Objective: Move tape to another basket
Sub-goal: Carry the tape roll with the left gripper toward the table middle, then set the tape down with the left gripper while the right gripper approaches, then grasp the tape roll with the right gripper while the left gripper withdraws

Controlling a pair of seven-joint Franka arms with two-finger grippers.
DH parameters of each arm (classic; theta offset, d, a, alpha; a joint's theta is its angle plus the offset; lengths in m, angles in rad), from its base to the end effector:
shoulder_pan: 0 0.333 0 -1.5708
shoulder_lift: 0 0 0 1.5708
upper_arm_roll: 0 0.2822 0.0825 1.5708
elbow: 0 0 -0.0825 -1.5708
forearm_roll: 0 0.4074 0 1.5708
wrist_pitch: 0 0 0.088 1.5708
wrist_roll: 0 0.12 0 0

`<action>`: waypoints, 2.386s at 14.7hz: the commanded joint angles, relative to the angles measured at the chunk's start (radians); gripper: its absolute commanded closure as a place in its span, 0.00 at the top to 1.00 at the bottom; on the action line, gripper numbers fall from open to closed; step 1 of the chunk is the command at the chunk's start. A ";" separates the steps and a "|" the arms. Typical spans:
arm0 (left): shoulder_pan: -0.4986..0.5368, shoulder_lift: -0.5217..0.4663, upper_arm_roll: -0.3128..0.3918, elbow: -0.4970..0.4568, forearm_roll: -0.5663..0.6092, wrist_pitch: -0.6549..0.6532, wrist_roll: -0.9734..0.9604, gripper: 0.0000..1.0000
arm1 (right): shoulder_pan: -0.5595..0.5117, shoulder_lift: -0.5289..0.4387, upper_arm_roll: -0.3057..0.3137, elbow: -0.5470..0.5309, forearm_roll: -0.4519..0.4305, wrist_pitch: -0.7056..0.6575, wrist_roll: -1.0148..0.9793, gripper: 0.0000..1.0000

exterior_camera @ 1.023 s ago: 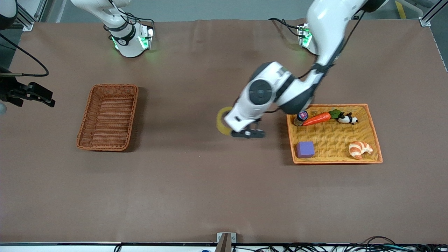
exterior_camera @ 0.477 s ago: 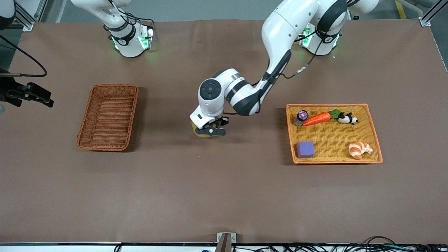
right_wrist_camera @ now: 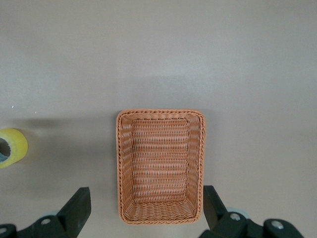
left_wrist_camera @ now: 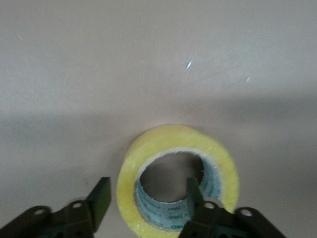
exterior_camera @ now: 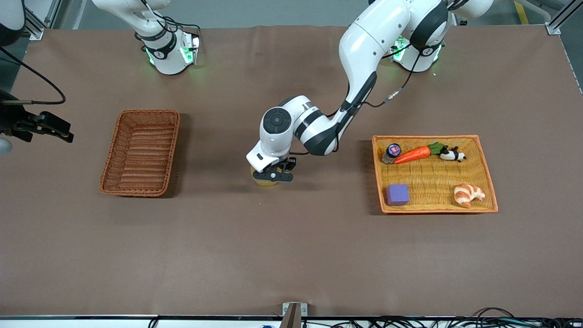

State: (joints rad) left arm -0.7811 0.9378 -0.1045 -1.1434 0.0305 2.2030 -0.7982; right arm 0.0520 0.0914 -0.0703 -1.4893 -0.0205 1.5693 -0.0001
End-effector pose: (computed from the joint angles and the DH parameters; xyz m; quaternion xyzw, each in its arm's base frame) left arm 0.5078 -0.5848 0.2004 0.9972 -0.0280 0.0212 0.0656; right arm 0.6026 -0.0118 0.5641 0.9999 -0.0089 -0.0057 0.0134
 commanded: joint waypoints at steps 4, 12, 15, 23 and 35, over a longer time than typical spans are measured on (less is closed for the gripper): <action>0.126 -0.247 0.017 -0.079 -0.009 -0.246 0.075 1.00 | 0.049 0.051 0.139 -0.005 0.004 0.081 0.096 1.00; 0.396 -0.704 0.017 -0.478 -0.017 -0.249 0.347 1.00 | 0.255 0.302 0.245 -0.020 0.001 0.342 0.423 1.00; 0.486 -0.789 0.017 -0.489 -0.017 -0.310 0.439 1.00 | 0.299 0.369 0.245 -0.148 -0.010 0.550 0.437 1.00; 0.713 -0.932 0.016 -0.466 -0.021 -0.442 0.755 1.00 | 0.385 0.479 0.244 -0.332 -0.015 0.870 0.457 1.00; 0.706 -0.932 0.081 -0.434 -0.069 -0.598 0.764 1.00 | 0.427 0.554 0.244 -0.330 -0.110 0.887 0.462 0.73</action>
State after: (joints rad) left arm -0.0616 0.0124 -0.0384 -1.5832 -0.0216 1.6332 -0.0423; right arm 0.4744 0.6460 0.1761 -1.8154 -0.1034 2.4432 0.4394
